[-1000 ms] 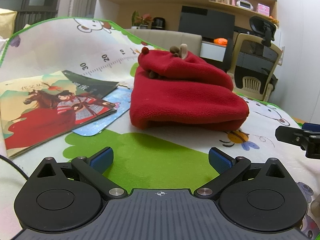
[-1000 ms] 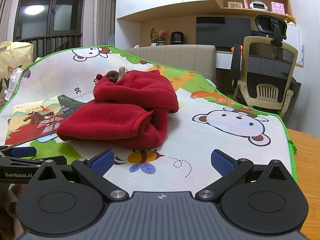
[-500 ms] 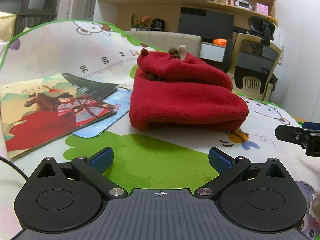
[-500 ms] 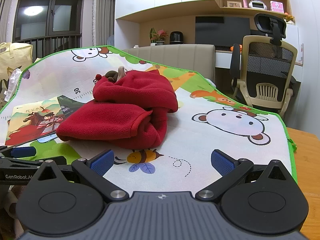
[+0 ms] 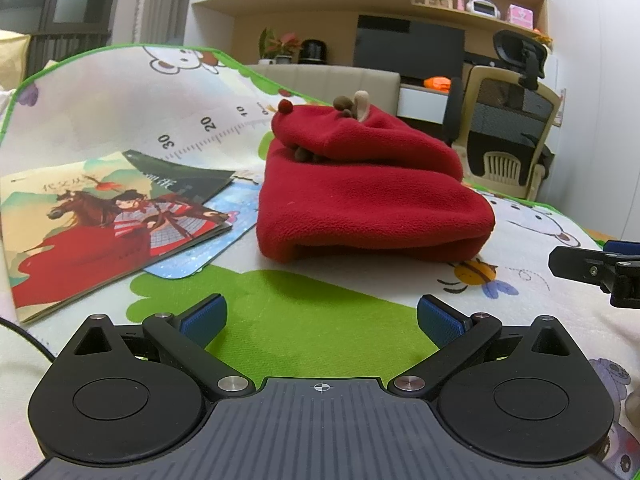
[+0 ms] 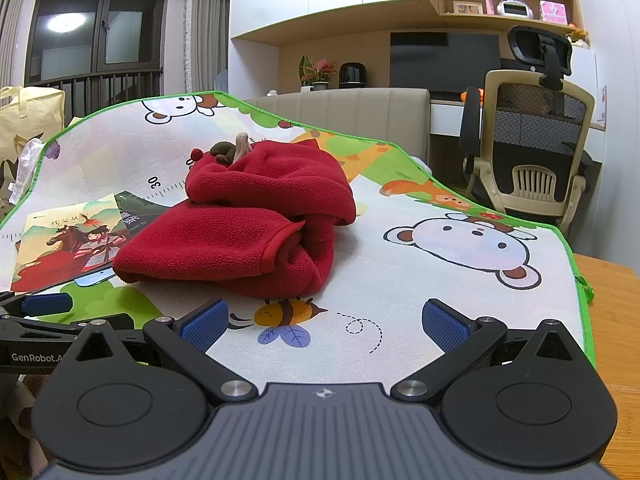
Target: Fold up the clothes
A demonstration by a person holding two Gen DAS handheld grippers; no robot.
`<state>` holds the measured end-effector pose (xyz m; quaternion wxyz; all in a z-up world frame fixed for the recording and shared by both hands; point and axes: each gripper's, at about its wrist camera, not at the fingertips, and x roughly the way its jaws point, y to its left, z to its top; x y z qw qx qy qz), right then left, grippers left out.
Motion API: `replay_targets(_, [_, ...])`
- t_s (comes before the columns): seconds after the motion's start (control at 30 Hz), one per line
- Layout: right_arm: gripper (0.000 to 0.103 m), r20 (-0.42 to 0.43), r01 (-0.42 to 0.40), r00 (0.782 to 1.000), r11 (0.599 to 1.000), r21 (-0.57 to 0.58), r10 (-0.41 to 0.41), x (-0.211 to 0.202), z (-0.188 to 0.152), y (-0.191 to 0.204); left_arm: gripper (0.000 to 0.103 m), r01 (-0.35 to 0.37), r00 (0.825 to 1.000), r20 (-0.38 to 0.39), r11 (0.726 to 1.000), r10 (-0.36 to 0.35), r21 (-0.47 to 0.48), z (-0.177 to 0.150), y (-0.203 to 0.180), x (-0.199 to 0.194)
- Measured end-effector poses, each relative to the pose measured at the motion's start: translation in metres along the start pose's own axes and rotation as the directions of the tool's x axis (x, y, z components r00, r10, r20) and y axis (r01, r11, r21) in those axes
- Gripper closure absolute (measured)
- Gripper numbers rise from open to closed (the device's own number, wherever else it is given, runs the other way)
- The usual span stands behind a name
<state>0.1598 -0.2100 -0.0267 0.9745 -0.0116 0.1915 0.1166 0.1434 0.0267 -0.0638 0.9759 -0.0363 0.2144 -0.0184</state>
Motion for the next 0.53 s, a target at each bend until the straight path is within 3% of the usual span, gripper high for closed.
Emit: replay_targets(0.53, [0.000,-0.009,-0.002,1.000,1.000,0.013,0.002,0.0011,0.0009,-0.0017,0.000,0.003,1.000,-0.002,1.000,-0.003,0.010,0.0008,-0.0020,-0.0002])
